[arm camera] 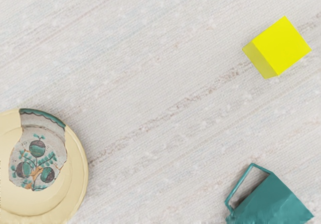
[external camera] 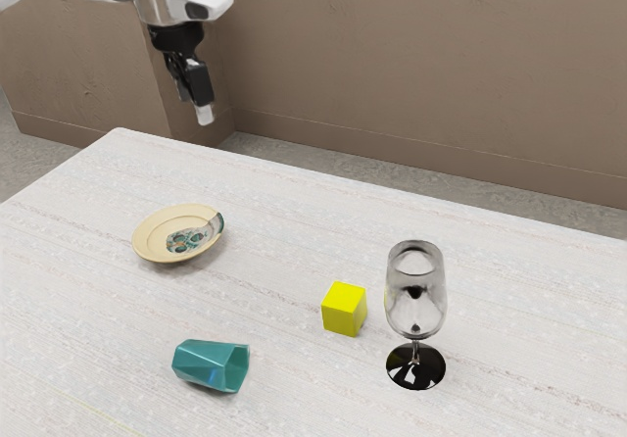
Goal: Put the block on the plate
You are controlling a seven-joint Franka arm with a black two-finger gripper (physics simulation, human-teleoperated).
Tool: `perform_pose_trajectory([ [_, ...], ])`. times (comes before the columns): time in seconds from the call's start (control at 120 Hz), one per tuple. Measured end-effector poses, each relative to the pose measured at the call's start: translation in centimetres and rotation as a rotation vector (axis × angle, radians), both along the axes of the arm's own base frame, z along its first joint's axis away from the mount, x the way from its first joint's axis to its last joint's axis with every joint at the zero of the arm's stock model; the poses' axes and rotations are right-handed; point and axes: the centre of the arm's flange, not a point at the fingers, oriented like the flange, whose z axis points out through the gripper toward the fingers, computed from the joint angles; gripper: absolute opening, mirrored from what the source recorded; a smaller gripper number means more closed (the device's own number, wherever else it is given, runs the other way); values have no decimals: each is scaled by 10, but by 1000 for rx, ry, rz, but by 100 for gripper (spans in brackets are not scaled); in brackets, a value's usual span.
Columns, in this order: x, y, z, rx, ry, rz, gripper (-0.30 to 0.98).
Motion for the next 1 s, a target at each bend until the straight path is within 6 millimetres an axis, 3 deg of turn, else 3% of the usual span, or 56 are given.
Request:
perform_pose_trajectory([
  [0.167, -2, 0, -4, -1, 23, -70, 69],
  [0.25, 0, -10, -10, -11, 34, -112, 69],
  [0.367, 20, -25, -44, -20, 75, -169, 69],
  [0.592, 54, -108, -102, -15, 113, -347, 68],
  [0.858, 79, -158, -161, -12, 132, -483, 68],
  [1.0, 83, -174, -174, -14, 112, -544, 68],
])
